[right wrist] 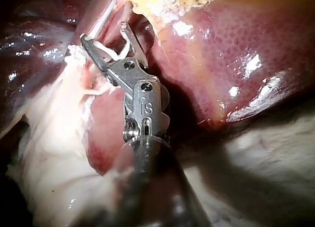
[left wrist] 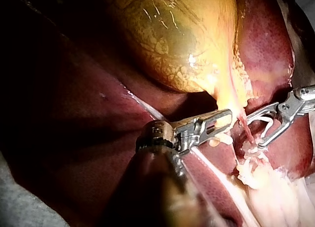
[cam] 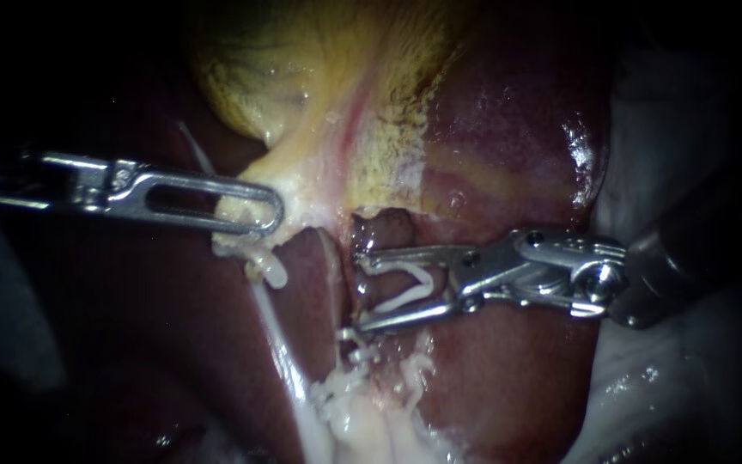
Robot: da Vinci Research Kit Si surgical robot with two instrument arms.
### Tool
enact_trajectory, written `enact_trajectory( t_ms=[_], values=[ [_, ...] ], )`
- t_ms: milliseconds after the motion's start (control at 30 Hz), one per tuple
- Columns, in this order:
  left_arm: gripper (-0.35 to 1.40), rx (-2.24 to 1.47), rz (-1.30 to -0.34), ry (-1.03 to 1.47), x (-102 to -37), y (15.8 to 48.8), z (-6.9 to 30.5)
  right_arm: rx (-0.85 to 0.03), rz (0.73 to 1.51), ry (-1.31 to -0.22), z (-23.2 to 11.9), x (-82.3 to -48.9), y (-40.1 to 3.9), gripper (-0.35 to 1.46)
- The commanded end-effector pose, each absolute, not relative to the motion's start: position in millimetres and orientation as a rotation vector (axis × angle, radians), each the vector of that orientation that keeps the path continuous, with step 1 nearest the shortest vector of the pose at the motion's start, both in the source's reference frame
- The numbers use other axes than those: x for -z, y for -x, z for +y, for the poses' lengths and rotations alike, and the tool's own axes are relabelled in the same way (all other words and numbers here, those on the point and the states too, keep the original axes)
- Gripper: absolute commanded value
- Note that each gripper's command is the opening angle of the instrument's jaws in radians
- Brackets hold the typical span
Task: Clipping third clip right tube
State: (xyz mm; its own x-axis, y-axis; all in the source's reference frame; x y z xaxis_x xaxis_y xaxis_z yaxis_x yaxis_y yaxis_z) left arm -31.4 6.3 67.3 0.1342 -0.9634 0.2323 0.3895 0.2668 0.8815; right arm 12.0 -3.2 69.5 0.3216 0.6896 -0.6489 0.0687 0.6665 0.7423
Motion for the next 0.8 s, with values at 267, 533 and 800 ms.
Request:
enact_trajectory(
  t_ms=[267,533,800],
  values=[
    [-0.35,1.131,-0.956,-0.760,-67.3,31.4,6.3,-0.479,1.188,-0.776,-2.6,-69.8,-12.1,0.49],
    [-0.35,1.132,-0.956,-0.760,-67.3,31.5,6.4,-0.482,1.185,-0.793,-2.6,-69.8,-13.0,0.49],
    [-0.35,1.132,-0.956,-0.760,-67.3,31.5,6.4,-0.481,1.184,-0.800,-2.5,-69.8,-13.7,0.49]
  ],
)
